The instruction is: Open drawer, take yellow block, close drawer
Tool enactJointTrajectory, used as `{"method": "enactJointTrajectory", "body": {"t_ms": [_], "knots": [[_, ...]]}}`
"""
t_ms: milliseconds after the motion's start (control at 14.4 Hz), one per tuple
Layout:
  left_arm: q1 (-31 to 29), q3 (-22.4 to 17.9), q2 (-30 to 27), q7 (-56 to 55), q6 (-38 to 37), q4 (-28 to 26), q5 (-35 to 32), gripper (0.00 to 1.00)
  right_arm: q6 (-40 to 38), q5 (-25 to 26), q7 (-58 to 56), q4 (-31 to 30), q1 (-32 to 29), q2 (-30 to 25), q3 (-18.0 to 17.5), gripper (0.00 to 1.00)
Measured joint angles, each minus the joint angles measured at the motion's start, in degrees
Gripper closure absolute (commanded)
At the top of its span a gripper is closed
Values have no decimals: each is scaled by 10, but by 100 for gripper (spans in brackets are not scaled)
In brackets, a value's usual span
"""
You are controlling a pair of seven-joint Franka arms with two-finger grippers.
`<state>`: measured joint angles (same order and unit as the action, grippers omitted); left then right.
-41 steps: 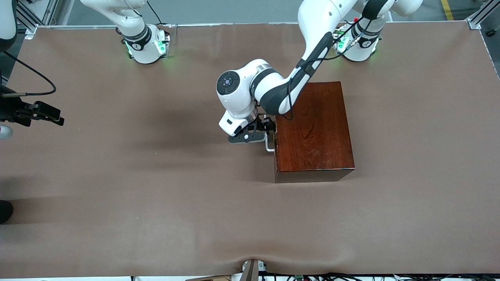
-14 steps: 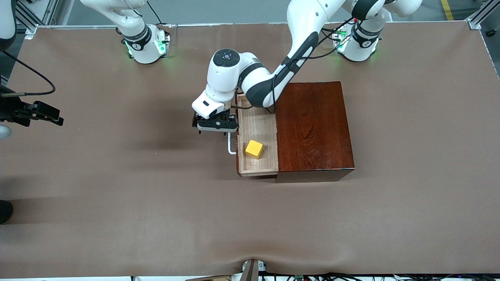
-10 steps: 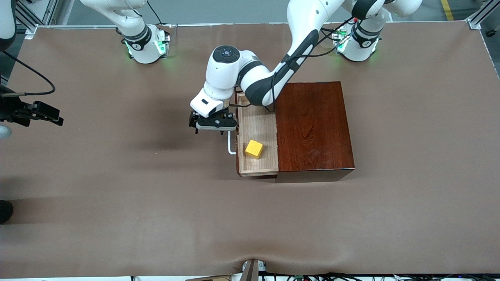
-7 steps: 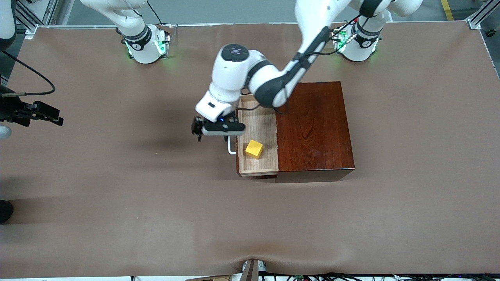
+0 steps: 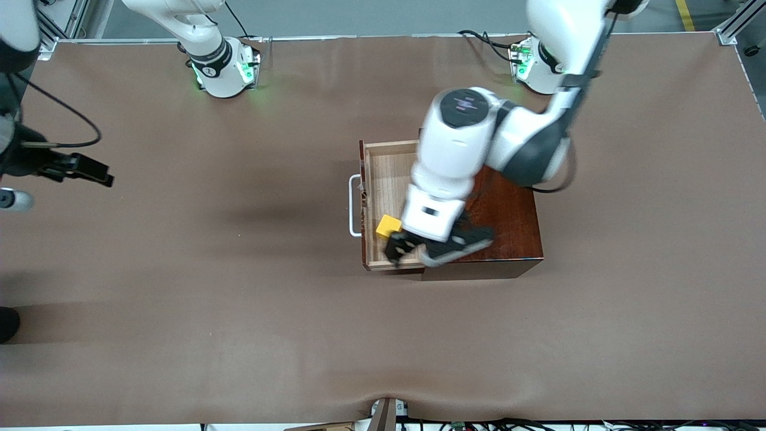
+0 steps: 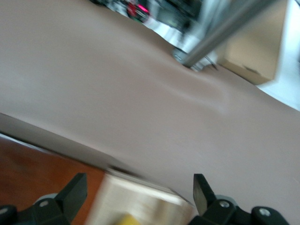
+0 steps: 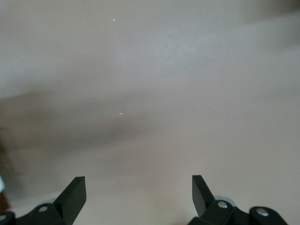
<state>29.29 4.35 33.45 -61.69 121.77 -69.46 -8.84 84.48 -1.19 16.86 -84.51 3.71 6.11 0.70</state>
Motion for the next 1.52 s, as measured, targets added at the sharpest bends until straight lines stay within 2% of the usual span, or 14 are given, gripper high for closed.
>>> {"method": "enactJointTrajectory", "body": {"t_ms": [346,554,900,1038,1246,1522], "knots": [[-113,6,-50,135,-70,-28,12,0,-5,-16,380,8,142,3,-7,0],[-170,7,-107,265,-108,-82,50,0,69,-36,608,7,208,21,-8,0],[-224,8,-241,477,-227,-184,56,0,191,-37,969,8,301,97,-8,0],[-252,8,-286,549,-280,-201,65,0,226,-37,1074,11,322,125,-8,0],[-263,8,-336,584,-341,-209,79,0,263,-38,1200,20,346,158,-8,0],[-259,20,-349,607,-375,-211,79,0,276,-46,1318,66,358,223,-7,0]]}}
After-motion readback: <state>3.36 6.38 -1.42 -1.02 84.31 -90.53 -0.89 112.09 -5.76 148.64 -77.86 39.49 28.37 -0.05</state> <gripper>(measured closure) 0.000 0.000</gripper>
